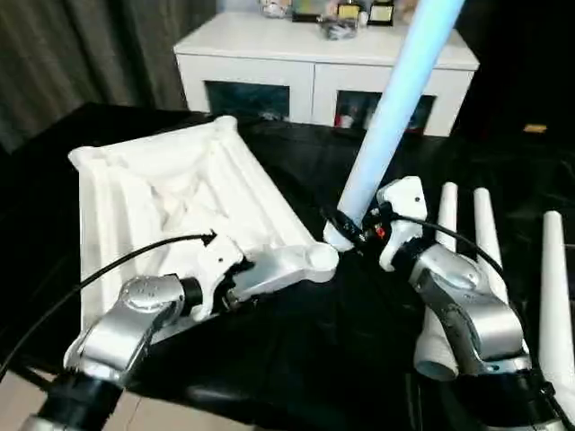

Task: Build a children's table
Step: Pick table leg, then insert table leg to table base

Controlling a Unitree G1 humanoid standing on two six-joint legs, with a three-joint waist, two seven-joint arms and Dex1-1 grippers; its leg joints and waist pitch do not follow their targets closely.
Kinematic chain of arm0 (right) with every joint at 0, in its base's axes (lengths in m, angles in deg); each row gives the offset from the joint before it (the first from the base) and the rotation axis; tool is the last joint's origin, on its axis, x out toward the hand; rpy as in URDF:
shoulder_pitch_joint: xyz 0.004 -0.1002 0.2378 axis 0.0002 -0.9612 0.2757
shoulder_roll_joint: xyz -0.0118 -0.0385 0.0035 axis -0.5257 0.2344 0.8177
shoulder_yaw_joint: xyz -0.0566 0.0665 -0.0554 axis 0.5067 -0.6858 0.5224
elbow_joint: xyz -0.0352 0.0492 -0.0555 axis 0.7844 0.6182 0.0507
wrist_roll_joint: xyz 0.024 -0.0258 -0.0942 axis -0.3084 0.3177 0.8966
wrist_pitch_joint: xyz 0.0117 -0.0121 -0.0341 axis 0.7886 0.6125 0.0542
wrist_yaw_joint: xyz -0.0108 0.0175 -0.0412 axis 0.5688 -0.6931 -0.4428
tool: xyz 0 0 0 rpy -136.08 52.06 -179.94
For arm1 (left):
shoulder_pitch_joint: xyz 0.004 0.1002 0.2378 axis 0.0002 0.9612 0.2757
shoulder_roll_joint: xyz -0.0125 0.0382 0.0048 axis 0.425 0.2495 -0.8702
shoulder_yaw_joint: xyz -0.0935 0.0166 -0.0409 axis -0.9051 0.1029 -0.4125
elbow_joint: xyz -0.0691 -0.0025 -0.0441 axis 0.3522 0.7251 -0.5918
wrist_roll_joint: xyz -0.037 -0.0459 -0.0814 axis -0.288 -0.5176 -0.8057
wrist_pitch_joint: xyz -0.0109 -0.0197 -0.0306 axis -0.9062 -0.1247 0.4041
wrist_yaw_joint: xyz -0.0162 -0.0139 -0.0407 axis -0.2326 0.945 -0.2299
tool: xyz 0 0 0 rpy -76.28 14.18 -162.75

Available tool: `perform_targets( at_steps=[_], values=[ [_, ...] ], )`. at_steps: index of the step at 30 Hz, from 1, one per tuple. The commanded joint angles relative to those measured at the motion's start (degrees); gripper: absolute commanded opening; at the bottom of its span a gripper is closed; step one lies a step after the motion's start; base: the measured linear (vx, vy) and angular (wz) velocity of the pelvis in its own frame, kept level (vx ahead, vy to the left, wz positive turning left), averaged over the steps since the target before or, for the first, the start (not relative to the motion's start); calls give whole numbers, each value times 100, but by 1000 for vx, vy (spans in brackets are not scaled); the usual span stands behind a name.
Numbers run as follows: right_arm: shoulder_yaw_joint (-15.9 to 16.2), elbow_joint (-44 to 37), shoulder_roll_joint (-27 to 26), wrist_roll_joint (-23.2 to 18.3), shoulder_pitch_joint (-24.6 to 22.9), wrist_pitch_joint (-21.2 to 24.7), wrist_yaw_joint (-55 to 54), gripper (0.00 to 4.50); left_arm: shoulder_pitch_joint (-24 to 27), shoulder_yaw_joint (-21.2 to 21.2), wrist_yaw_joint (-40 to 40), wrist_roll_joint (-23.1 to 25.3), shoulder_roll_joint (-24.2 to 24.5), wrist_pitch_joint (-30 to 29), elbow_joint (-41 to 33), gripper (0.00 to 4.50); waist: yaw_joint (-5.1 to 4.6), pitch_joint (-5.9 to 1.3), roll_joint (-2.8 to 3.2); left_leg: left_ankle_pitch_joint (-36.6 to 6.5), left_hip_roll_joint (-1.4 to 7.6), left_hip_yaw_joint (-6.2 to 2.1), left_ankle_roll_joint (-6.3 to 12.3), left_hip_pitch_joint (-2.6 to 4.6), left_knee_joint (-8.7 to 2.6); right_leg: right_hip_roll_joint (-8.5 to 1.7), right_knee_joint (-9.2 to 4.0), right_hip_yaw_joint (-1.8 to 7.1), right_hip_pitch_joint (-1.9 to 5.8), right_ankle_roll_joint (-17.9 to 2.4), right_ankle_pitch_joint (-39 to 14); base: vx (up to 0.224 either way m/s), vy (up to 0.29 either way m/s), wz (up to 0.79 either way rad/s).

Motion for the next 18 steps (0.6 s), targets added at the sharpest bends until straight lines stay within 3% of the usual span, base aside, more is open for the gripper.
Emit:
perform_targets(
  at_steps=[1, 2, 4, 7, 10, 13, 18],
  values=[
    [12, -225, 37, -150, -21, 124, 133, 190, -122, 65, 145, 69, 86, -26, 149, 365, 17, -387, 51, -576, 293, -107, 28, -14, -462, -431, -385, 269, 251, -1342, 375, 0, 0, 0],
    [39, -254, 63, -159, -44, 151, 177, 190, -141, 81, 229, 31, 101, -50, 168, 339, 22, -396, 65, -507, 295, -107, 55, -13, -456, -427, -376, 262, 248, -1364, 506, 0, 0, 0],
    [80, -291, 98, -182, -80, 188, 253, 190, -166, 83, 342, -54, 110, -134, 173, 333, 33, -395, 65, -443, 292, -88, 136, -28, -443, -422, -353, 250, 234, -1466, 777, 0, 0, 0],
    [83, -325, 106, -166, -113, 198, 263, 190, -188, 53, 382, -91, 105, -205, 190, 297, 31, -354, 71, -873, 315, -84, 58, -9, -484, -434, -403, 252, 224, -1494, 247, 0, 0, 0],
    [78, -379, 135, -174, -157, 228, 249, 190, -164, 44, 464, -151, 136, -418, 43, 287, 24, -323, 74, -1198, 326, -79, -40, 9, -515, -437, -439, 266, 209, -1454, -263, 0, 0, 0],
    [65, -421, 152, -176, -200, 256, 247, 190, -128, 42, 515, -217, 136, -612, -88, 256, 30, -311, 70, -1264, 330, -76, -70, 11, -524, -445, -461, 280, 195, -1392, -532, 0, 0, 0],
    [69, -428, 131, -145, -234, 273, 233, 190, -257, 11, 417, -241, -102, -673, 161, 213, 29, -315, 80, -1180, 324, -73, -70, 1, -520, -437, -472, 282, 189, -1373, -489, 0, 0, 0]
  ],
)
